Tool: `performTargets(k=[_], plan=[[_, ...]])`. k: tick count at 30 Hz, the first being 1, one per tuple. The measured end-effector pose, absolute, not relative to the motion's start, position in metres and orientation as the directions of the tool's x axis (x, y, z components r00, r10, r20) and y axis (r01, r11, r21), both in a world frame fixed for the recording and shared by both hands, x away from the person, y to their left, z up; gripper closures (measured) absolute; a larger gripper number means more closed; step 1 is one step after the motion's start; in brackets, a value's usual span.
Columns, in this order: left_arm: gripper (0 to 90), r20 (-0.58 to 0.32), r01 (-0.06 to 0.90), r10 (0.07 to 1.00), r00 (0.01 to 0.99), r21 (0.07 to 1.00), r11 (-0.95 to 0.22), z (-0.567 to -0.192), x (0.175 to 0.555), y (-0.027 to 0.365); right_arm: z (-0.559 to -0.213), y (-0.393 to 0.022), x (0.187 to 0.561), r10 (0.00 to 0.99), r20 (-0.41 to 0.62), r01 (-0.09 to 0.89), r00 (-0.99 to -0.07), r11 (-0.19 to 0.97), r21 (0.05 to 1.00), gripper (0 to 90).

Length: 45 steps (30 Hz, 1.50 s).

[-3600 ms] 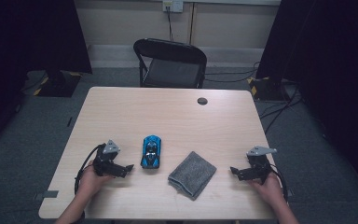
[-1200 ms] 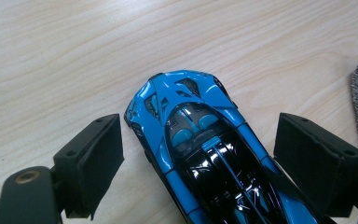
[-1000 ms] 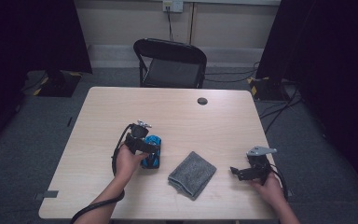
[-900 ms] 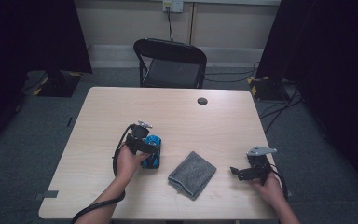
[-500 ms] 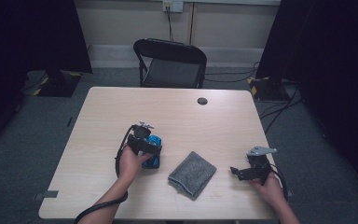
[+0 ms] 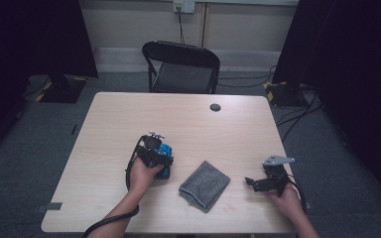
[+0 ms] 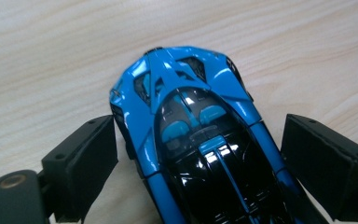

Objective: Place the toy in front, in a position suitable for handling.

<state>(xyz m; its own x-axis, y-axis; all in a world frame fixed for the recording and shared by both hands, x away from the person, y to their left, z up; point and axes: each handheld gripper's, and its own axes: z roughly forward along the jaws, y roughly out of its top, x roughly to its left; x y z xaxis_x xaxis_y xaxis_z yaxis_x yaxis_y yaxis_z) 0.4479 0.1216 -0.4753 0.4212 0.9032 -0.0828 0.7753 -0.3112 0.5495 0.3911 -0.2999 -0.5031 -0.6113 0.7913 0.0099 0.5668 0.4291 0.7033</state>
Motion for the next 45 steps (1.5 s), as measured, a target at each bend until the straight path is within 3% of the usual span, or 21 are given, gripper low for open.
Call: performTargets(k=[7, 10, 23, 30, 35, 45], plan=[[8.8, -0.062, 0.767, 0.902, 0.428, 0.553, -0.326, -0.481, 0.448, 0.119, -0.503, -0.3, 0.391, 0.791, 0.009, 0.566, -0.611, 0.429, 0.704, 2.2], [9.5, -0.111, 0.796, 0.904, 0.413, 0.526, -0.299, -0.482, 0.451, 0.121, -0.503, -0.3, 0.391, 0.791, 0.01, 0.567, -0.611, 0.429, 0.704, 2.2], [16.3, -0.043, 0.825, 0.935, 0.352, 0.486, -0.288, -0.479, 0.448, 0.111, -0.503, -0.3, 0.391, 0.791, 0.01, 0.566, -0.611, 0.429, 0.704, 2.2], [24.0, -0.088, 0.823, 0.918, 0.387, 0.482, -0.3, -0.476, 0.452, 0.116, -0.503, -0.3, 0.391, 0.791, 0.01, 0.566, -0.611, 0.429, 0.704, 2.2], [24.8, -0.081, 0.797, 0.885, 0.458, 0.477, -0.369, -0.474, 0.454, 0.115, -0.503, -0.3, 0.391, 0.791, 0.01, 0.566, -0.611, 0.429, 0.704, 2.2], [25.1, -0.056, 0.774, 0.87, 0.49, 0.488, -0.404, -0.469, 0.464, 0.121, -0.503, -0.3, 0.391, 0.791, 0.009, 0.566, -0.611, 0.429, 0.704, 2.2]])
